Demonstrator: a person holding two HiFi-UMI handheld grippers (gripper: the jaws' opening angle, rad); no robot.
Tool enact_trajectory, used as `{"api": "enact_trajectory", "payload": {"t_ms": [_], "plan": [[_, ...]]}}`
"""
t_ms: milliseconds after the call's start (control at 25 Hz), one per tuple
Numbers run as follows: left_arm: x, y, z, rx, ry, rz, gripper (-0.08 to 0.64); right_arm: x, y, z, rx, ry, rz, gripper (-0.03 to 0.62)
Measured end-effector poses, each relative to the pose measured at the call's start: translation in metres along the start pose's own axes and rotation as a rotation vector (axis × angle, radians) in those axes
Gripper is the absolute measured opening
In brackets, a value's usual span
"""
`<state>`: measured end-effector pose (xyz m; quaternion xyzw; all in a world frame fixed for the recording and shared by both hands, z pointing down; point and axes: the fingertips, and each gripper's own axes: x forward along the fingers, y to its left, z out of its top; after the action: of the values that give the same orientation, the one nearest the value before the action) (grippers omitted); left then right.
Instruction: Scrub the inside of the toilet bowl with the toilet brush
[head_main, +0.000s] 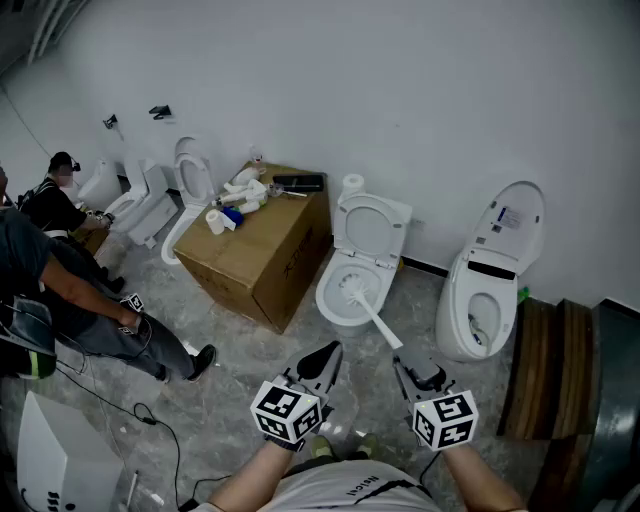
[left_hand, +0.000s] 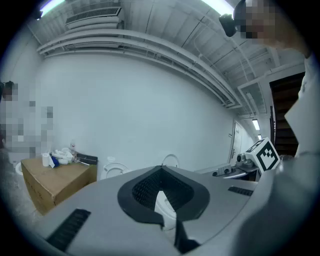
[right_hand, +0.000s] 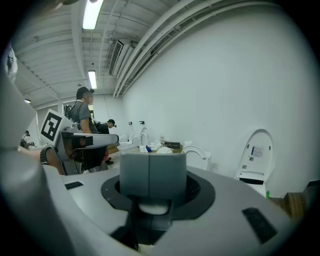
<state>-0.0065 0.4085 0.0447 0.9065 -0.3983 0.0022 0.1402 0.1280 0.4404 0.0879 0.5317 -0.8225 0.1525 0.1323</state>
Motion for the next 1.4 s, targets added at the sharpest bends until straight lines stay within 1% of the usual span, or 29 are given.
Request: {"api": "enact_trajectory", "payload": {"t_ms": [160,440,640,880,1400], "plan": [[0.003,-0.009,0.000,0.005,0.000,-0.003,0.008,-0.005,-0.006,0.000,0.001,-0.003,-0.003,0.158],[-0.001,-0.019,-0.003,0.011,-0.007,-0.007,0.008,-0.015,-0.010,-0.006,0.057,-0.017,0.001,0.158],[0.001,-0.019,-0.001,0.016,-0.011,0.008,0.008,-0.019,-0.020,-0.004,0.084,-0.024,-0.002,0.158],[0.006,-0.018,-0.003,0.024,-0.015,0.027,0.008,-0.021,-0.029,-0.010,0.083,-0.030,-0.003,0.158],[0.032,-0.026,-0.009,0.030,-0.002,0.064,0.008,-0.014,-0.066,-0.018,0.081,-0.025,0.017,0.158]]}}
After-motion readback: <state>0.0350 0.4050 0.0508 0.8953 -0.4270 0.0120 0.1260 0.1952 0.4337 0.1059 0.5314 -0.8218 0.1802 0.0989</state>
